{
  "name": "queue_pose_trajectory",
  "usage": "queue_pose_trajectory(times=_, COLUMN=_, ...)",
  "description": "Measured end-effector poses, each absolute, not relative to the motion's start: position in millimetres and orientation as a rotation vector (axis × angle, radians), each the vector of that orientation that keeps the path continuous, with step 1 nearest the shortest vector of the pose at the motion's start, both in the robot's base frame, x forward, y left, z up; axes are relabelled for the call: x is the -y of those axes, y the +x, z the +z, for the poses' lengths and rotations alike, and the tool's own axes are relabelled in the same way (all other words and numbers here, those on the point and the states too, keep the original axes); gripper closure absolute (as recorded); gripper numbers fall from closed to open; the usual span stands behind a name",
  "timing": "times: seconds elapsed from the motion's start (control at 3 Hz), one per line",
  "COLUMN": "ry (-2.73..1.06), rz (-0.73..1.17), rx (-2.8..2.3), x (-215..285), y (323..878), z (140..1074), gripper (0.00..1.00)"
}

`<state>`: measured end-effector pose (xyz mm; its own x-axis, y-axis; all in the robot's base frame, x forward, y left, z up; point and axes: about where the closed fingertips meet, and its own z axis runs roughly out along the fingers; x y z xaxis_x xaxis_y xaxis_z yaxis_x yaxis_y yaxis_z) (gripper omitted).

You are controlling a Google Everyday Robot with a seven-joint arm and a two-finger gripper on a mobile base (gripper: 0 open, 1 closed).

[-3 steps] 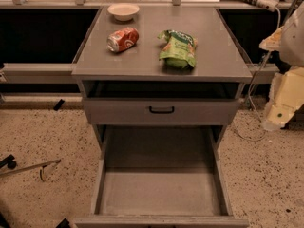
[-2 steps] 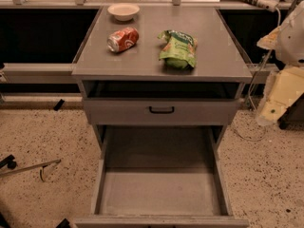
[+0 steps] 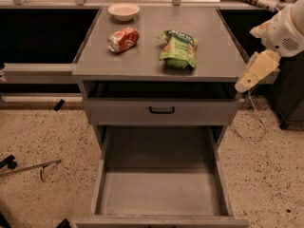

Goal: Place green rice chip bag into middle drawer

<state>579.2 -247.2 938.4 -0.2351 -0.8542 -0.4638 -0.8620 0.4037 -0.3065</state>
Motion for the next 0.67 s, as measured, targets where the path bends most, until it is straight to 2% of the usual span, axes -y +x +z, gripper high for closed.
queue_pose_trajectory(times=0.33, ry=-1.445, rz=0.121, rx=-2.014, x=223.1, y=655.2, z=918.6, gripper=0.00)
queue_pose_trajectory(times=0.67, ry=-1.452, rz=0.130, rx=-2.008, x=216.4, y=660.5, z=913.3, gripper=0.00)
